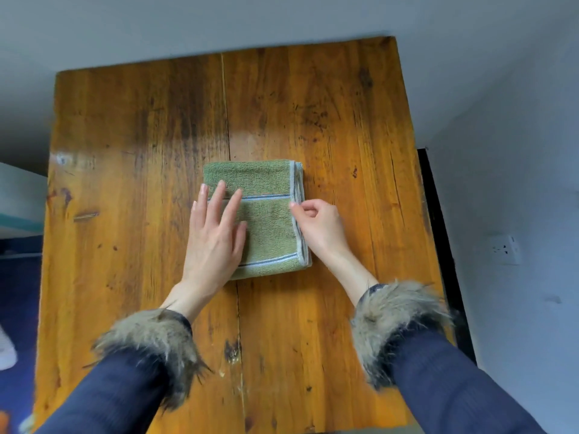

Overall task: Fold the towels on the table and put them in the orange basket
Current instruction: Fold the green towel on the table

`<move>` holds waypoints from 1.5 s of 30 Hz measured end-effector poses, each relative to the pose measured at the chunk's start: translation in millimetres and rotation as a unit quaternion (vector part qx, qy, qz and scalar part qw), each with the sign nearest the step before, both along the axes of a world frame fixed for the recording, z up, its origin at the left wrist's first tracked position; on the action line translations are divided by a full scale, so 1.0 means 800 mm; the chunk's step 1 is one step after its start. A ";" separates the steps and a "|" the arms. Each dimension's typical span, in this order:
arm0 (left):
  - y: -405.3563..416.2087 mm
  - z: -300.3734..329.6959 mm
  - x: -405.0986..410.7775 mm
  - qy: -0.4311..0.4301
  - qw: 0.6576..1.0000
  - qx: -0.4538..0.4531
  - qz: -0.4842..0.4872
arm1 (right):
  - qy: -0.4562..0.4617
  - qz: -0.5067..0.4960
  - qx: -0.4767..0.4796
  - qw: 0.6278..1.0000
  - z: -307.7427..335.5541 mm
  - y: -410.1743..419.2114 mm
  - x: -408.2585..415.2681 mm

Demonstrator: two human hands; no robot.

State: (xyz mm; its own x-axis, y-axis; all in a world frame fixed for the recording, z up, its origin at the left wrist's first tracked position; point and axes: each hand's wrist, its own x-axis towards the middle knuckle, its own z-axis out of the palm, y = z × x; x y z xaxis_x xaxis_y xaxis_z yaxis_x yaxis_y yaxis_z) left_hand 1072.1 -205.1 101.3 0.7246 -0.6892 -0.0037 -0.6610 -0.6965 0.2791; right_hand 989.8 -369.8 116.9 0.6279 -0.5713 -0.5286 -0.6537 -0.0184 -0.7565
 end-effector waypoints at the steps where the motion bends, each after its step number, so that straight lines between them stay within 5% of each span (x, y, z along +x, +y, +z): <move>1: 0.003 -0.006 -0.002 0.010 0.999 0.034 -0.003 | 0.011 0.005 -0.026 1.000 -0.001 0.001 0.010; 8: -0.009 -0.028 -0.027 -0.007 0.988 0.144 -0.055 | 0.046 0.038 -0.098 0.993 -0.010 -0.003 0.041; 16: -0.010 -0.030 -0.028 -0.009 0.989 0.140 -0.053 | -0.036 -0.104 0.065 0.992 -0.016 -0.014 0.053; 20: -0.009 -0.024 -0.023 0.010 0.994 0.092 -0.055 | -0.041 -0.093 -0.213 0.972 -0.020 0.000 0.034; 22: -0.006 -0.021 -0.014 0.009 0.997 0.056 -0.059 | -0.111 0.023 -0.360 0.926 -0.023 0.022 0.027; 25: -0.003 -0.021 0.012 -0.013 0.998 0.031 -0.047 | -0.100 0.182 -0.433 0.877 -0.042 0.041 0.031; 40: 0.001 -0.034 0.053 0.050 0.996 0.056 -0.054 | -0.020 0.306 -0.363 0.880 -0.059 0.013 0.033; 45: 0.025 -0.009 0.032 0.104 0.978 -0.095 0.154 | -0.060 0.241 -0.250 0.936 -0.032 0.008 -0.004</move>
